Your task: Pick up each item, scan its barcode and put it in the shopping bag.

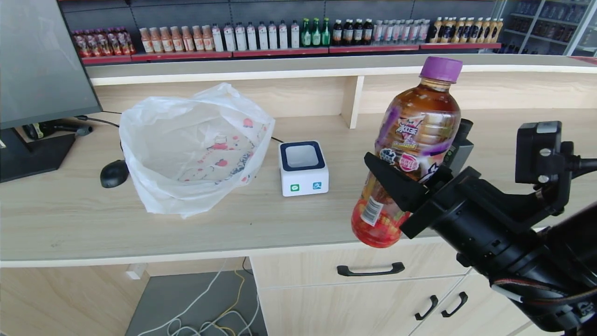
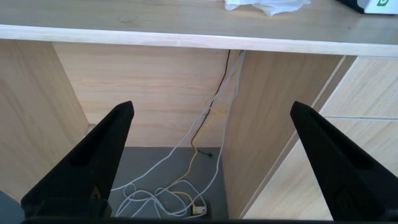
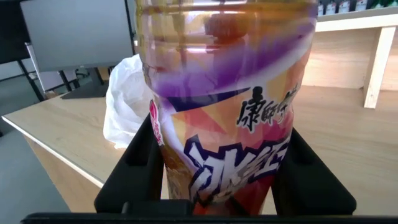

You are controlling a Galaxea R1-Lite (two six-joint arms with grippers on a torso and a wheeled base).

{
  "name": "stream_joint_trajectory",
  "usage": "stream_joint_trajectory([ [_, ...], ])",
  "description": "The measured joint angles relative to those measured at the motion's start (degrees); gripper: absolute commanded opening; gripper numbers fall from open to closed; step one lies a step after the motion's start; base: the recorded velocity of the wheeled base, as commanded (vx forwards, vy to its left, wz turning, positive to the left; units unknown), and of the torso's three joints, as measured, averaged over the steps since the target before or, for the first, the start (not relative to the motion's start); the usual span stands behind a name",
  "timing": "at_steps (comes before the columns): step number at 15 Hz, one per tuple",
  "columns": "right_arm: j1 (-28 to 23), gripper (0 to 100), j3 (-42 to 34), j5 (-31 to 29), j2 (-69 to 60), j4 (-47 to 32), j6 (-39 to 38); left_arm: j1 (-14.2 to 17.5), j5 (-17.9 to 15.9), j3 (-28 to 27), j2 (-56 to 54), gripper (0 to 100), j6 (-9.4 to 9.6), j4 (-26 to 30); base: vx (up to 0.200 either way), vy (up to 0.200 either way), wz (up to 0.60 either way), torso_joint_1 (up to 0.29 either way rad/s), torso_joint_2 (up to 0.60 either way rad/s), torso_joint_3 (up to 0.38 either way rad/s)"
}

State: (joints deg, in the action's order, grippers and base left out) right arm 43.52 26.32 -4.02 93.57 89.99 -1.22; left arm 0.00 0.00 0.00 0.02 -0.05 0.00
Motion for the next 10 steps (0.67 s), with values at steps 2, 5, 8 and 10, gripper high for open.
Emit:
stream_joint_trajectory([
  [2,-0.04,0,0.00,0.00,0.02,-0.09,-0.01,-0.02,0.00,0.00,-0.02,100,-0.09,0.00,0.000,0.200,0.00,-0.005,0.00,0.000],
  [5,-0.11,0,0.06,-0.11,0.00,0.06,-0.01,0.00,-0.02,0.00,0.00,100,-0.11,0.00,0.000,0.200,0.00,0.006,0.00,0.001],
  [8,-0.06,0,0.44,-0.02,0.35,0.00,-0.06,0.00,0.00,0.00,-0.02,100,-0.11,0.02,0.000,0.200,0.00,-0.001,0.01,0.004],
  [10,-0.06,0,1.05,0.11,0.69,-0.09,-0.33,0.00,0.00,0.00,-0.02,100,-0.16,0.02,0.000,0.200,0.00,0.010,0.01,0.005],
])
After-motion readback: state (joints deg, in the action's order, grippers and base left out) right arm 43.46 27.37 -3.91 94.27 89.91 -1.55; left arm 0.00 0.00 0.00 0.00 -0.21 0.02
